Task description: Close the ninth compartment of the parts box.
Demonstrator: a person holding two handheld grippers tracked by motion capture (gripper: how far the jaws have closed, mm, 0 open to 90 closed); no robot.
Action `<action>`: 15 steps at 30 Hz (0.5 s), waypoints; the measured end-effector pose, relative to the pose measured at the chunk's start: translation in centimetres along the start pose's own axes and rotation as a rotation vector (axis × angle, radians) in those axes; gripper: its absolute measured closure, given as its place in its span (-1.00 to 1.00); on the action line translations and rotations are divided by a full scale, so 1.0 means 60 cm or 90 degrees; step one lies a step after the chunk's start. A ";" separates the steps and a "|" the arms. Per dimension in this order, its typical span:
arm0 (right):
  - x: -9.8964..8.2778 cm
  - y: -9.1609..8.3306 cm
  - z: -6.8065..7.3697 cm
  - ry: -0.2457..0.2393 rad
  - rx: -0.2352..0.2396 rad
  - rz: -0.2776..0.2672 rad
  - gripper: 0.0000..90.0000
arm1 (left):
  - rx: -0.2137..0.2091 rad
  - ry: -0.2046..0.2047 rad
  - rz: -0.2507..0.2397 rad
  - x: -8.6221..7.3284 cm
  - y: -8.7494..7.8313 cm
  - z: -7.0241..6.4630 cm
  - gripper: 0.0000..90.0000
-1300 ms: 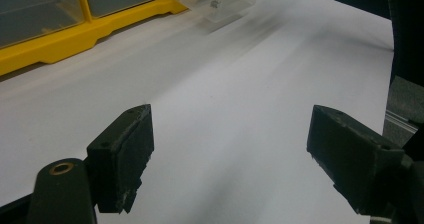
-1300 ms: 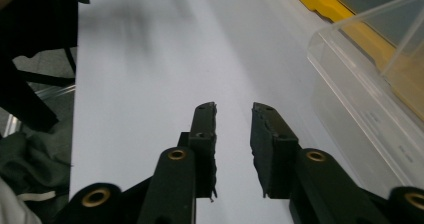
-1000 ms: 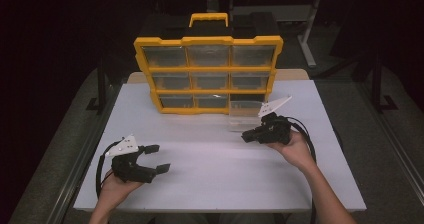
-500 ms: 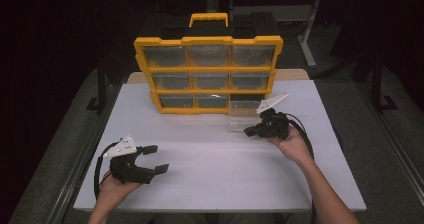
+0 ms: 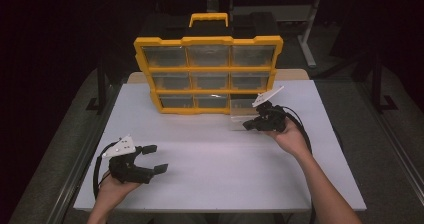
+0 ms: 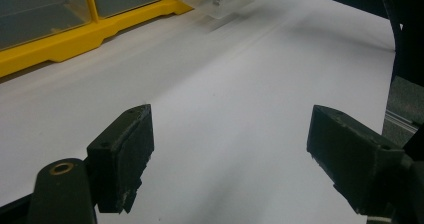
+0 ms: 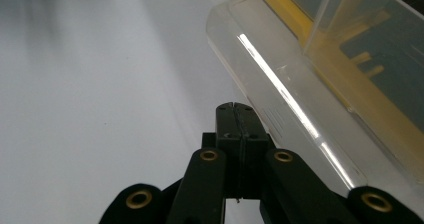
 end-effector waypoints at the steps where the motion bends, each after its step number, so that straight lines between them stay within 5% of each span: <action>1: 0.001 0.000 0.000 0.003 0.002 0.001 0.97 | -0.001 0.002 0.000 0.000 0.000 0.000 -0.58; 15: 0.013 0.005 -0.018 0.004 -0.001 0.002 0.97 | 0.003 0.001 0.001 -0.001 -0.003 0.002 -0.58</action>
Point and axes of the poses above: each handheld gripper's, and its own axes: y roughly forward along the jaws, x roughly out of its top, z roughly to its left, the point moved 9 cm from there along y, roughly forward along the jaws, and after that the axes turned 10 degrees about -x, right-handed, at the moved point
